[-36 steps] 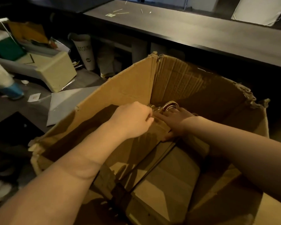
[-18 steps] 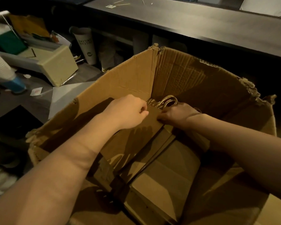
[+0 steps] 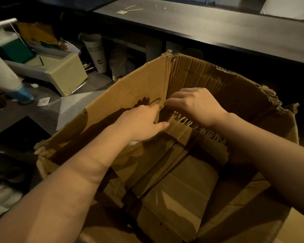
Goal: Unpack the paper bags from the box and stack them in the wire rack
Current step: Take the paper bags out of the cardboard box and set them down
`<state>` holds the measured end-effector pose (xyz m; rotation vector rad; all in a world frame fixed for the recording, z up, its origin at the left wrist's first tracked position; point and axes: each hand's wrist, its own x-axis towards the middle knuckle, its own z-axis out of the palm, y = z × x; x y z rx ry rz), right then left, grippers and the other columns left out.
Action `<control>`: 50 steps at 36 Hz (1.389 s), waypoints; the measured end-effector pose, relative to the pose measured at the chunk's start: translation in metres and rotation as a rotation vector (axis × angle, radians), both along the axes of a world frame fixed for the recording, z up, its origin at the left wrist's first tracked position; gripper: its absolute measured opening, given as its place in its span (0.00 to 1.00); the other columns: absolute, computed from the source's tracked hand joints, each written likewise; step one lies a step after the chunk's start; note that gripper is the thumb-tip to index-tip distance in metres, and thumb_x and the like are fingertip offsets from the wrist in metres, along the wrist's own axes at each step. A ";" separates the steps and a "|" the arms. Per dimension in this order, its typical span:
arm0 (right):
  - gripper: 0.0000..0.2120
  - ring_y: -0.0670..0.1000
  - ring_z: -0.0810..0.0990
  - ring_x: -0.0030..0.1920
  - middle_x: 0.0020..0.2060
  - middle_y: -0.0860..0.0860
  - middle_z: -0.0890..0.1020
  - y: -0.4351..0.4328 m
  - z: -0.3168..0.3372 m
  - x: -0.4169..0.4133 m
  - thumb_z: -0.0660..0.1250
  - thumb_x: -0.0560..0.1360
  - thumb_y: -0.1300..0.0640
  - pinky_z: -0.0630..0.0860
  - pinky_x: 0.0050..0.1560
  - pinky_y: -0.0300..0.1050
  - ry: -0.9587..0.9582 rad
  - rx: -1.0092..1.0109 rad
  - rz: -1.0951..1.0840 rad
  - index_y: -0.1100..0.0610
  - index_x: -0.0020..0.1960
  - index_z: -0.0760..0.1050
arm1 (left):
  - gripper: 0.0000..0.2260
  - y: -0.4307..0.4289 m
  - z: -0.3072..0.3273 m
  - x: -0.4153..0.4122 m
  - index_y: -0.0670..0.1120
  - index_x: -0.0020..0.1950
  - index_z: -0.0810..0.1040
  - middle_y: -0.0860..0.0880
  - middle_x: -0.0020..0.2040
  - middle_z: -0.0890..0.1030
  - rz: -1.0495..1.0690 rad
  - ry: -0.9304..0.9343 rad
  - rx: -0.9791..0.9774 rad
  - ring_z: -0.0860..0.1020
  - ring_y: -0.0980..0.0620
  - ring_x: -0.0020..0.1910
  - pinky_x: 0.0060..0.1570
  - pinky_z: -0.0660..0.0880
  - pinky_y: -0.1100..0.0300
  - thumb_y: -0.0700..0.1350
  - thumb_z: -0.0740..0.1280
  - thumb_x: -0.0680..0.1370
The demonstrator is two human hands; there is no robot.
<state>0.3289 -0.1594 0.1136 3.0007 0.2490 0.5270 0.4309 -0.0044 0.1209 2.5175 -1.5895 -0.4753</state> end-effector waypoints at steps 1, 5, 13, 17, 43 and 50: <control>0.16 0.57 0.83 0.42 0.43 0.57 0.83 0.001 0.001 0.000 0.55 0.77 0.56 0.80 0.35 0.52 -0.019 -0.006 0.018 0.59 0.54 0.79 | 0.27 -0.001 0.000 0.000 0.50 0.76 0.58 0.48 0.65 0.74 0.004 -0.013 -0.007 0.76 0.50 0.58 0.46 0.75 0.59 0.58 0.59 0.79; 0.12 0.58 0.83 0.45 0.47 0.58 0.83 0.001 -0.001 -0.002 0.59 0.77 0.59 0.80 0.35 0.53 -0.112 -0.001 0.045 0.61 0.55 0.78 | 0.15 -0.001 0.001 0.001 0.47 0.67 0.71 0.50 0.49 0.78 0.027 -0.100 -0.045 0.75 0.55 0.40 0.31 0.67 0.64 0.50 0.59 0.81; 0.20 0.57 0.80 0.50 0.52 0.59 0.78 -0.009 -0.014 0.000 0.71 0.70 0.60 0.79 0.39 0.45 -0.139 0.018 0.036 0.59 0.59 0.68 | 0.05 -0.001 0.005 -0.002 0.46 0.53 0.73 0.51 0.36 0.71 0.077 -0.154 -0.021 0.72 0.55 0.34 0.29 0.65 0.63 0.42 0.59 0.79; 0.13 0.57 0.79 0.46 0.47 0.58 0.79 -0.009 -0.027 -0.003 0.64 0.73 0.56 0.78 0.38 0.46 0.041 -0.005 0.143 0.60 0.56 0.72 | 0.04 -0.001 0.006 -0.001 0.45 0.49 0.73 0.49 0.37 0.73 0.122 -0.151 -0.033 0.74 0.53 0.36 0.34 0.70 0.60 0.42 0.60 0.79; 0.12 0.56 0.80 0.48 0.42 0.53 0.83 -0.003 -0.078 0.001 0.76 0.63 0.57 0.76 0.46 0.49 0.122 -0.427 -0.061 0.57 0.46 0.82 | 0.05 0.006 0.005 0.003 0.46 0.53 0.73 0.50 0.38 0.73 0.113 -0.157 -0.032 0.76 0.51 0.39 0.38 0.73 0.57 0.43 0.59 0.80; 0.16 0.60 0.82 0.39 0.47 0.61 0.82 -0.001 -0.049 0.006 0.57 0.73 0.61 0.80 0.37 0.51 0.086 -0.102 -0.104 0.64 0.57 0.77 | 0.09 0.005 0.009 0.001 0.47 0.59 0.72 0.51 0.38 0.72 0.116 -0.201 -0.023 0.76 0.52 0.40 0.40 0.74 0.57 0.43 0.60 0.80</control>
